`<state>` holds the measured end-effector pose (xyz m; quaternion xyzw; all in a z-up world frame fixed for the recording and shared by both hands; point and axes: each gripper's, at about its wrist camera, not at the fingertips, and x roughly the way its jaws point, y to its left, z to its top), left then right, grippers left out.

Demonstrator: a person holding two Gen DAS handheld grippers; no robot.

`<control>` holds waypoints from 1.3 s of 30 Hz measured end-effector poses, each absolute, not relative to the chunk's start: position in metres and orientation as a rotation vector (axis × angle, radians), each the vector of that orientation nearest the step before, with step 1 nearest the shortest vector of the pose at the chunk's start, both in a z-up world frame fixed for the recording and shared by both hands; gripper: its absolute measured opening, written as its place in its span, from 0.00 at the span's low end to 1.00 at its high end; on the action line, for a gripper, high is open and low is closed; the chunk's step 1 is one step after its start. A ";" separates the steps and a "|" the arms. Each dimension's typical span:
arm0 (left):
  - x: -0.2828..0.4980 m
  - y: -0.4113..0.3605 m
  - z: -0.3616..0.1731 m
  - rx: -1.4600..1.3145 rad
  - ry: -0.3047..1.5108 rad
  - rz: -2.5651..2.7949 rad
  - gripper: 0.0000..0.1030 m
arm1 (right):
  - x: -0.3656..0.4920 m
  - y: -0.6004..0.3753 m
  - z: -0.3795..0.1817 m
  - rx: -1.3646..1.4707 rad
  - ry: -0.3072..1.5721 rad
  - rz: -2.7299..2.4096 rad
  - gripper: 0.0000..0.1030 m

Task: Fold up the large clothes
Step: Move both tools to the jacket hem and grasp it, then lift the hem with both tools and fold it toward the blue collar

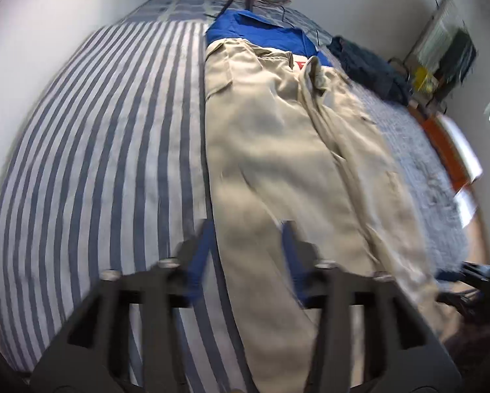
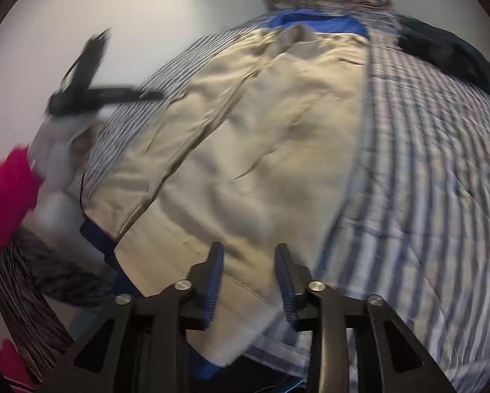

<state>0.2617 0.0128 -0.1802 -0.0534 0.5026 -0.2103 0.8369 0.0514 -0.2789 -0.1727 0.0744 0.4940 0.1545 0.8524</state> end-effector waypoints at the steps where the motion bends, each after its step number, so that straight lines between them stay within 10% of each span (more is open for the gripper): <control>1: 0.246 0.023 -0.178 -0.168 1.088 -0.463 0.52 | 0.046 -0.290 -0.173 0.211 1.035 0.306 0.58; 17: 0.162 0.039 -0.237 -0.567 1.354 -0.536 0.52 | 0.055 -0.313 -0.219 0.641 1.146 0.451 0.59; 19: 0.160 0.037 -0.236 -0.563 1.343 -0.550 0.39 | 0.060 -0.307 -0.222 0.650 1.142 0.474 0.57; 20: 0.158 0.035 -0.234 -0.535 1.332 -0.542 0.23 | 0.063 -0.304 -0.224 0.649 1.145 0.486 0.47; 26: 0.148 0.028 -0.207 -0.468 1.241 -0.581 0.15 | 0.066 -0.302 -0.213 0.632 1.109 0.490 0.14; 32: 0.153 0.032 -0.229 -0.493 1.330 -0.567 0.38 | 0.069 -0.299 -0.230 0.668 1.163 0.478 0.33; 39: 0.154 0.023 -0.232 -0.489 1.366 -0.604 0.25 | 0.076 -0.295 -0.239 0.720 1.186 0.550 0.35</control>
